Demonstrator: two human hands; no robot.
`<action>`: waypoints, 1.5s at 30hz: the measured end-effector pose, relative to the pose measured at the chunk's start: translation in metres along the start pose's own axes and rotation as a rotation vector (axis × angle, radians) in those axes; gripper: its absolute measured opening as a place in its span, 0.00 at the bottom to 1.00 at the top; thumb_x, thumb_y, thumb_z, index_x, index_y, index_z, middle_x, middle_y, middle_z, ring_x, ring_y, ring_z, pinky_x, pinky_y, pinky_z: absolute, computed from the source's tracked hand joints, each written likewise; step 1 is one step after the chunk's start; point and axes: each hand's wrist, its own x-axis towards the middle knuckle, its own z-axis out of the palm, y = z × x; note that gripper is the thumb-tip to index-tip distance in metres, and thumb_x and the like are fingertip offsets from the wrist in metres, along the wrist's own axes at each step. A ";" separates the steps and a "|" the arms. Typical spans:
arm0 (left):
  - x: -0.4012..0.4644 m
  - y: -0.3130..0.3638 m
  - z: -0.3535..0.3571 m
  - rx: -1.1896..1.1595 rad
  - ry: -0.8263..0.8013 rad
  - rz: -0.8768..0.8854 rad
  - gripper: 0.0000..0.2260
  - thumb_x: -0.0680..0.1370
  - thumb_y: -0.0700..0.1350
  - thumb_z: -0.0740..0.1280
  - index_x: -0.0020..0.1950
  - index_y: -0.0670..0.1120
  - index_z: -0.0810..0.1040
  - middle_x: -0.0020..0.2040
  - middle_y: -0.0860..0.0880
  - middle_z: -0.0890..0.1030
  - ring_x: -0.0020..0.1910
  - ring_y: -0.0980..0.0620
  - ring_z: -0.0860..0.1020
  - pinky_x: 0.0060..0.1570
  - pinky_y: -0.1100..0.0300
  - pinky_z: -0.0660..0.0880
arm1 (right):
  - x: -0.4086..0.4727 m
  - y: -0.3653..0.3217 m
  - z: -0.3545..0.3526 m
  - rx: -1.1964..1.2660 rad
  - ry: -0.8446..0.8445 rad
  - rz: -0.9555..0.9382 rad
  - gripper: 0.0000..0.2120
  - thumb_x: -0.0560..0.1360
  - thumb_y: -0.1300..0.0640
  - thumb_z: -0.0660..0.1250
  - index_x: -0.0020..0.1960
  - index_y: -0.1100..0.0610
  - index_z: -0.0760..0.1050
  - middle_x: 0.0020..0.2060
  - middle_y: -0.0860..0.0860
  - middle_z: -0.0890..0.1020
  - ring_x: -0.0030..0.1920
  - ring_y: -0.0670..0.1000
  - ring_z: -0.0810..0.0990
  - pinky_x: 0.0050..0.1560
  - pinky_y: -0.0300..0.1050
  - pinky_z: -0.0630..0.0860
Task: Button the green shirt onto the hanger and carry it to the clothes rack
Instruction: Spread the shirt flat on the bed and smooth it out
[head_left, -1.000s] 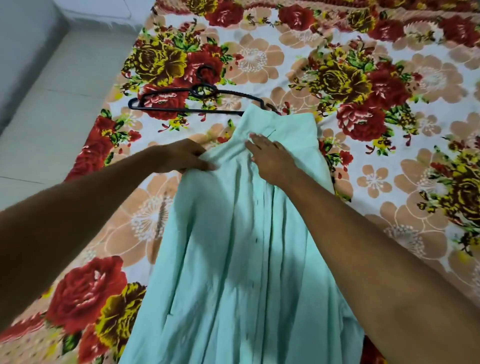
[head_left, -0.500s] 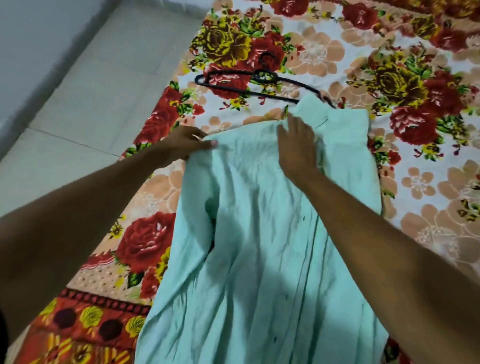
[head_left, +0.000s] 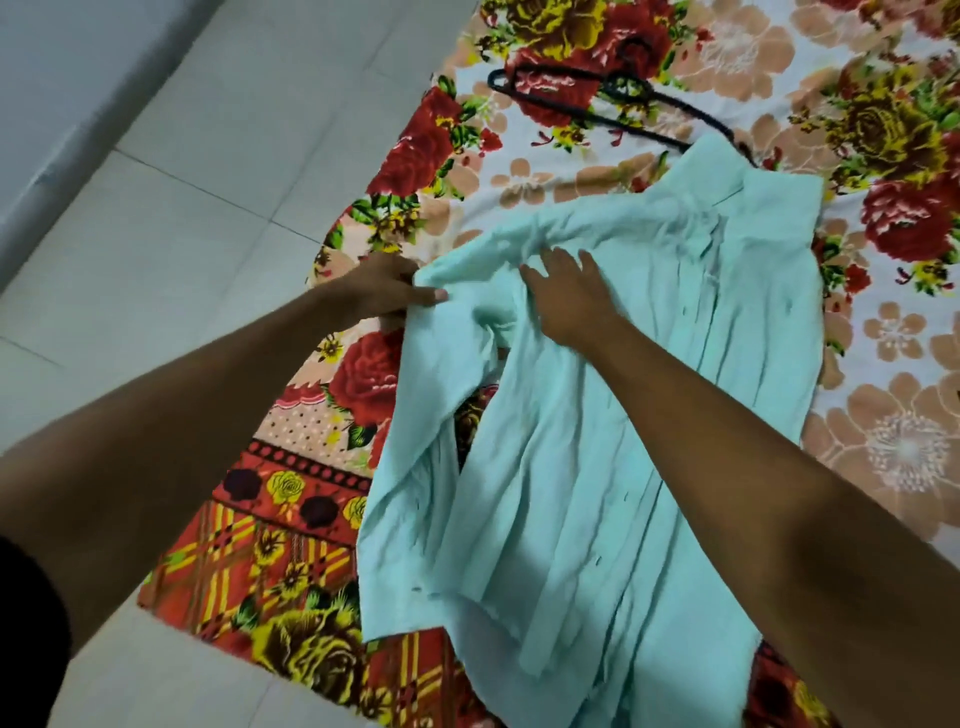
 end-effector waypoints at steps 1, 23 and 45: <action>-0.011 -0.003 0.001 -0.121 0.085 0.023 0.17 0.75 0.52 0.77 0.55 0.41 0.78 0.53 0.38 0.84 0.40 0.47 0.81 0.32 0.56 0.80 | -0.008 -0.014 -0.009 0.018 0.057 0.037 0.26 0.76 0.60 0.65 0.74 0.57 0.69 0.75 0.62 0.67 0.75 0.62 0.66 0.74 0.60 0.61; -0.213 -0.144 0.098 -0.180 0.001 -0.077 0.08 0.78 0.46 0.75 0.51 0.42 0.81 0.46 0.47 0.85 0.43 0.49 0.84 0.41 0.54 0.78 | -0.228 -0.224 0.003 1.312 -0.005 0.457 0.16 0.78 0.51 0.71 0.41 0.58 0.69 0.33 0.55 0.75 0.33 0.52 0.75 0.34 0.45 0.71; -0.228 -0.122 0.101 0.092 0.165 -0.123 0.34 0.74 0.42 0.77 0.73 0.43 0.61 0.64 0.39 0.78 0.57 0.40 0.79 0.49 0.50 0.78 | -0.233 -0.219 -0.011 0.920 -0.161 0.457 0.13 0.80 0.59 0.69 0.62 0.61 0.73 0.57 0.58 0.81 0.59 0.59 0.80 0.55 0.51 0.76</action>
